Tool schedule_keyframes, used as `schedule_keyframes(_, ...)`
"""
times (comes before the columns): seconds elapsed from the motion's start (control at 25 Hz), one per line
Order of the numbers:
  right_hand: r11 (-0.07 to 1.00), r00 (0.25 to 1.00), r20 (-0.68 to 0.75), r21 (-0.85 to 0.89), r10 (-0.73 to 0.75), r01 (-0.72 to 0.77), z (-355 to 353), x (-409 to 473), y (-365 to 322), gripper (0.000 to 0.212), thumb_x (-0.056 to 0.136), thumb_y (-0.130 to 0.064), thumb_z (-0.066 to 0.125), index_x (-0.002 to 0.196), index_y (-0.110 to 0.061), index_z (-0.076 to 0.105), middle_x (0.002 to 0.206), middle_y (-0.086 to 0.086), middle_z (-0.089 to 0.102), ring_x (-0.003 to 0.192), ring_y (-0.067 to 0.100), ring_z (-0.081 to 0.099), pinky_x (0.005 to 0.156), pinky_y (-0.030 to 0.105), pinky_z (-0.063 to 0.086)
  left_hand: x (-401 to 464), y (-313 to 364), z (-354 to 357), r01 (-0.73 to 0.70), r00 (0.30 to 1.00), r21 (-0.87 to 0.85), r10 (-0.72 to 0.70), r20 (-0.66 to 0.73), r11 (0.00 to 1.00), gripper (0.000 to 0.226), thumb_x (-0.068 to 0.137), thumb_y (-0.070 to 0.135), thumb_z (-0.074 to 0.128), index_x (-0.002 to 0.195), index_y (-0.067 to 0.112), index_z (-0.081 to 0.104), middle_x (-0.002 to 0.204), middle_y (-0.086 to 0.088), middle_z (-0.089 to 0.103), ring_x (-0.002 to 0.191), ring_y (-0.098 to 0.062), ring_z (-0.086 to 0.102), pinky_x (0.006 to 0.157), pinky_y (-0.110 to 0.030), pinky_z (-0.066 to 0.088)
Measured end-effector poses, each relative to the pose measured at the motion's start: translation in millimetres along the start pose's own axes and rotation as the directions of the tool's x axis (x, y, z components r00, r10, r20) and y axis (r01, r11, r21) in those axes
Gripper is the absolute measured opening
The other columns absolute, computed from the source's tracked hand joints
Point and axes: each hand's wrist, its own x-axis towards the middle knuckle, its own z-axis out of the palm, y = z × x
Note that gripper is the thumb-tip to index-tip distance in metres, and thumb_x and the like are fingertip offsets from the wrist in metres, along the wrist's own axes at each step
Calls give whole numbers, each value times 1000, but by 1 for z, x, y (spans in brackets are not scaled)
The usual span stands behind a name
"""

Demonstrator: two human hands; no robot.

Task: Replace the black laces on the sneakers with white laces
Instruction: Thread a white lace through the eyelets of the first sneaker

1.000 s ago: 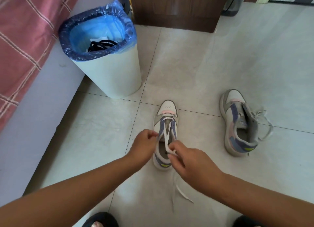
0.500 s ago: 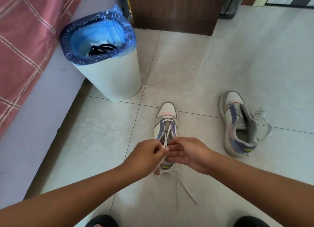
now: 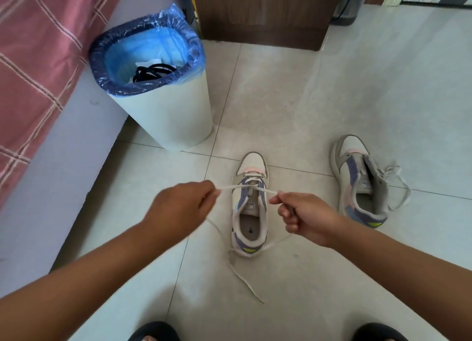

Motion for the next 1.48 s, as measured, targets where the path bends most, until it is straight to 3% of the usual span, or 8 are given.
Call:
schedule_keyframes(0.24,999,998,-45,-44,-33,31,-62,-15,-31,26,97,-19,42,75,-9,51,59,3,44,39,7,32,33,16,24,4,-83,28,24,982,303,-79,171,953,30,100,41,32,84,21,47,71,5,48,68,-18,52,54,-26,31)
schedule_keyframes(0.36,906,995,-22,-413,96,-96,-92,-35,-43,26,95,-13,41,74,-4,54,57,5,50,37,11,35,36,19,24,-5,-98,46,-115,976,343,42,212,932,19,87,32,66,74,18,61,64,3,54,54,-20,60,46,-25,44)
schedule_keyframes(0.48,369,970,-169,-903,173,-223,-98,-37,-42,28,97,-18,43,80,-4,61,67,8,54,51,18,51,46,26,43,-8,-85,60,-76,895,332,-83,439,940,30,97,41,44,99,19,64,101,0,61,94,-20,62,73,-27,44)
schedule_keyframes(0.6,-190,985,-109,-973,-135,-134,-72,-12,-42,32,99,-27,40,105,-6,62,85,3,57,87,23,57,79,31,46,26,-45,59,90,898,98,-123,423,991,39,101,41,30,89,13,55,97,-2,57,98,-23,56,75,-30,40)
schedule_keyframes(0.76,125,938,101,-981,-332,150,-12,28,-40,26,96,-28,48,106,-8,62,109,5,62,102,24,56,80,28,39,90,12,66,169,948,-213,-100,301,962,29,97,37,45,91,11,56,97,-7,61,94,-25,57,75,-32,41)
schedule_keyframes(1.04,565,973,31,-809,-230,160,8,65,-22,29,89,-26,64,68,-11,52,75,8,50,70,17,43,56,23,32,124,33,85,269,856,-67,-206,474,961,26,86,23,64,105,6,57,101,-11,62,92,-26,58,77,-32,46)
schedule_keyframes(1.2,673,982,56,-722,-179,163,4,63,-19,25,90,-25,63,73,-11,51,73,4,55,64,13,47,57,20,36,121,29,70,238,830,-50,-176,529,970,22,89,24,63,95,4,58,66,-3,48,73,-21,52,50,-21,34)
schedule_keyframes(1.48,853,994,59,-511,-87,105,4,62,-19,22,94,-22,57,78,-11,47,65,6,50,57,17,45,57,26,44,107,-1,59,12,868,-121,50,495,993,24,93,25,55,89,4,67,81,-5,64,77,-16,54,64,-27,37)
